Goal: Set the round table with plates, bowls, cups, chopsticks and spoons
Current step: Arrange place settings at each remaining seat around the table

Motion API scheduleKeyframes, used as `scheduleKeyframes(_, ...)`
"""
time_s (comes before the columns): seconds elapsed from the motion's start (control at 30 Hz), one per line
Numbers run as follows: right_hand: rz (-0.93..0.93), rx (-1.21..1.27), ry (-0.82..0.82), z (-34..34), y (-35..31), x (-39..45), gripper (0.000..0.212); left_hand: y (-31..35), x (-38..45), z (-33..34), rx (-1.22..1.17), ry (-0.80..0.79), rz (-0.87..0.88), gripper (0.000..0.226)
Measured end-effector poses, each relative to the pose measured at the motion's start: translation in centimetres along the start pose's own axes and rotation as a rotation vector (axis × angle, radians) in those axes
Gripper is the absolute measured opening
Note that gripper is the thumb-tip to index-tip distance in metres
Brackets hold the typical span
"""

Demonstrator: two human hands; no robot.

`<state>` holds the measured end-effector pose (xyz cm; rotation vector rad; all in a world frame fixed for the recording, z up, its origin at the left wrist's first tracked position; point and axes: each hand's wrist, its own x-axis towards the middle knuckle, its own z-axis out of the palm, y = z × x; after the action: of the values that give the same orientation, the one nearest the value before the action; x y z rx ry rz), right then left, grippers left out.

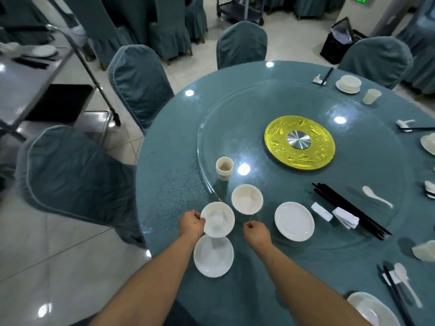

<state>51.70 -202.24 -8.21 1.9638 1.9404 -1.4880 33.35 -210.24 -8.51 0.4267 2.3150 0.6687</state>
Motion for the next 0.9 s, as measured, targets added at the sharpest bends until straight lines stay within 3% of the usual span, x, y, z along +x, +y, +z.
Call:
scheduleKeyframes(0.43,0.027,-0.164,-0.078,4.7,3.3,-1.9,0.021,-8.7,-3.3,1.6,0.007,-0.054,-0.103,0.002)
scheduleKeyframes(0.9,0.015,-0.214,-0.060,4.8,3.6,-1.7,0.023,-9.1,-3.4,2.5,0.146,-0.080,-0.052,0.026)
